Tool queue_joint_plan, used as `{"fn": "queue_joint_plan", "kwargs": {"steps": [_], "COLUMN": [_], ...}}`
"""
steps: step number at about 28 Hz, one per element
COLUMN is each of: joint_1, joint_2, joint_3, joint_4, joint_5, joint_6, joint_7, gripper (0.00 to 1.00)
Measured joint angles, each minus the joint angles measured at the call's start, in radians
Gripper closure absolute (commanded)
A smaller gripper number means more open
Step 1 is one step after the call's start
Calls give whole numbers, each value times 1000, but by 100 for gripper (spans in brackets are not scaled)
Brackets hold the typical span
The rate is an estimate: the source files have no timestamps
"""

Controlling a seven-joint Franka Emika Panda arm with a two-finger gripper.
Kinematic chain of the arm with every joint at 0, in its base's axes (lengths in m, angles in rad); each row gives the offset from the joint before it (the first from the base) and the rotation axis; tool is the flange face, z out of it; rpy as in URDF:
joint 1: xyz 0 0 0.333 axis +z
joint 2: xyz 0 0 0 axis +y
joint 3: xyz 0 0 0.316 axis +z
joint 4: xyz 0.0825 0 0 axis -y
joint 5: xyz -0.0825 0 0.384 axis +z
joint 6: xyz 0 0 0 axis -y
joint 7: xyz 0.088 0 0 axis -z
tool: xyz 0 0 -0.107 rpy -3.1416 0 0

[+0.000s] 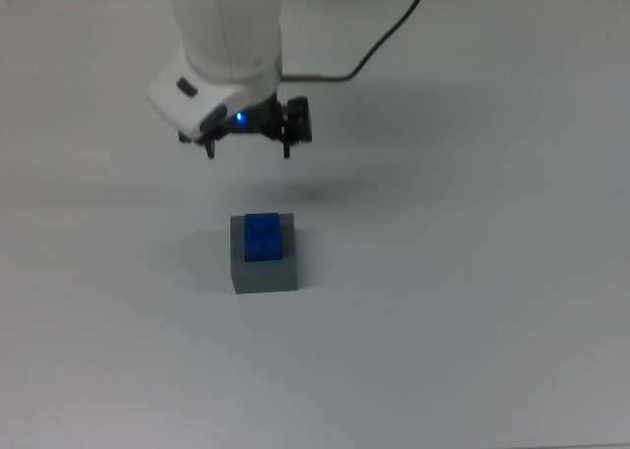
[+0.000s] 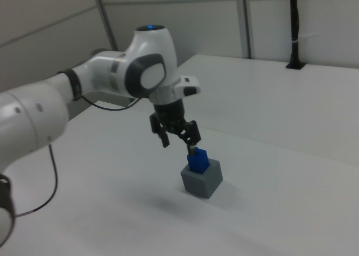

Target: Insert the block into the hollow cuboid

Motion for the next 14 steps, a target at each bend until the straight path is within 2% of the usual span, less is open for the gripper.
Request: {"fn": "queue_joint_plan", "kwargs": {"steps": [4, 9, 14], "joint_1": [0, 1, 1], "joint_2": [-119, -225, -256], "joint_3": [0, 0, 0], "joint_4": [-121, -240, -285], "joint_5": [0, 0, 0], "joint_6": [0, 15, 34], "joint_7": [0, 0, 0], "gripper": [0, 0, 0]}}
